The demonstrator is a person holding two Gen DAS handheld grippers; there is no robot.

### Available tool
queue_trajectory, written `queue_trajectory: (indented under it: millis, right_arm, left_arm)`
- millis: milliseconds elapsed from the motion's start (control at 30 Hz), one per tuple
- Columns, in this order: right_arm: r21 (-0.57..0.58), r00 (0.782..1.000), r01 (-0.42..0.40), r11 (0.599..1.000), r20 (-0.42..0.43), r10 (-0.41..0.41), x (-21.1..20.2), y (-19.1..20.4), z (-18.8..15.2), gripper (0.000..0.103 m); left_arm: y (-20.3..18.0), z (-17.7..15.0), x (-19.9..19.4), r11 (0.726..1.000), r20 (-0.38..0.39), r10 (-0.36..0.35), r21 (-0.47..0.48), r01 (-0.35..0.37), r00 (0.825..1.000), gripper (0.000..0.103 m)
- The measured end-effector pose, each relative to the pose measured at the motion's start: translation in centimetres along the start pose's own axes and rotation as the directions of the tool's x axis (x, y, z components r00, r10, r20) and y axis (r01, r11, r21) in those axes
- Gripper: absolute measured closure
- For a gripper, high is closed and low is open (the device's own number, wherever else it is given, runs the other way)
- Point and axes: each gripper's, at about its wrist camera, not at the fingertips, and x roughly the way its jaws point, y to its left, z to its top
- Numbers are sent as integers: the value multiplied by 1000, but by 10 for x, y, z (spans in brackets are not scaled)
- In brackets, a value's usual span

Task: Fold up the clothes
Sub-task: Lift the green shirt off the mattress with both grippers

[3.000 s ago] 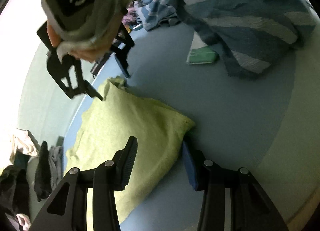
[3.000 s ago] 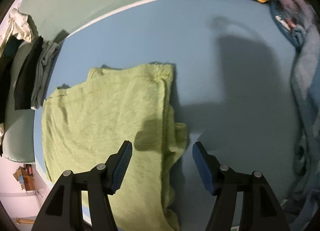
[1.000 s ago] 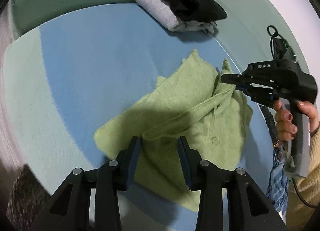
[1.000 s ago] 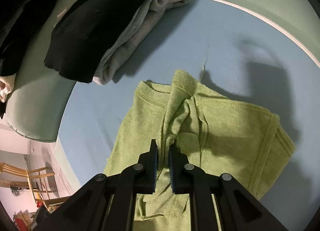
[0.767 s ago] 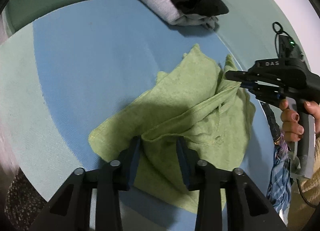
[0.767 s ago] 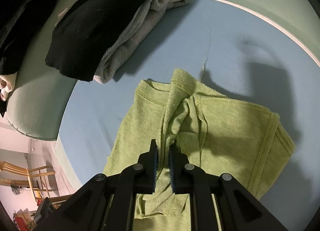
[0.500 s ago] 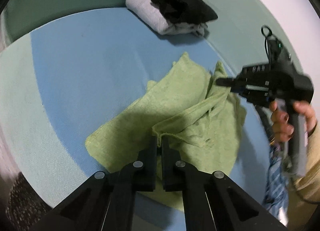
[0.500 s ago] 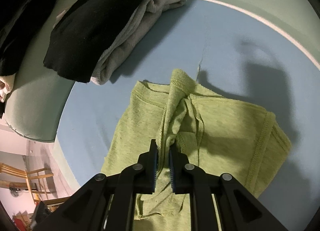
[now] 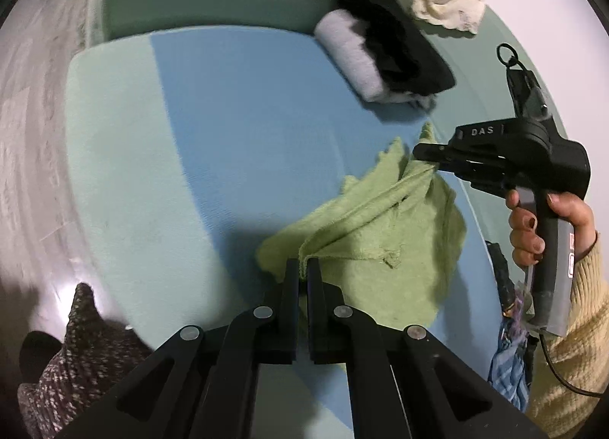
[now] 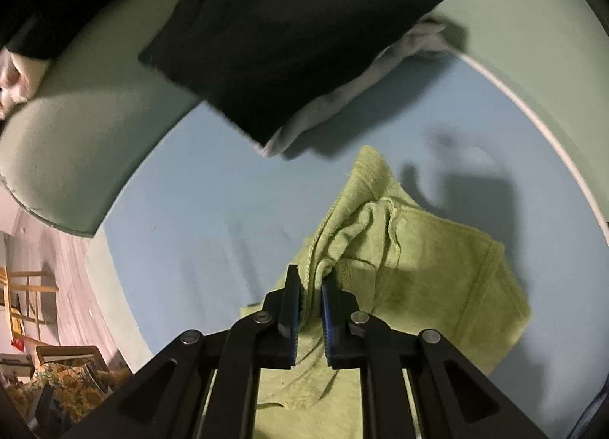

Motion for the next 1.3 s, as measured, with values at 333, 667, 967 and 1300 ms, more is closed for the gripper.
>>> queue_trajectory:
  millis: [333, 667, 967, 1300]
  right_arm:
    - [104, 991, -108, 989, 92, 99, -18, -20, 3, 40]
    - [319, 965, -234, 918, -39, 260, -29, -91, -200, 51]
    - [687, 867, -434, 583, 142, 479, 20, -111, -281, 68]
    - [529, 801, -589, 610, 280, 530, -46, -88, -262, 95]
  left_arm:
    - [10, 5, 14, 987, -62, 145, -58, -148, 988, 61]
    - [11, -14, 1, 977, -80, -47, -213, 29, 996, 44]
    - [2, -52, 19, 909, -121, -154, -407, 93, 981, 44]
    - [10, -87, 37, 692, -26, -372, -674, 259, 928, 40]
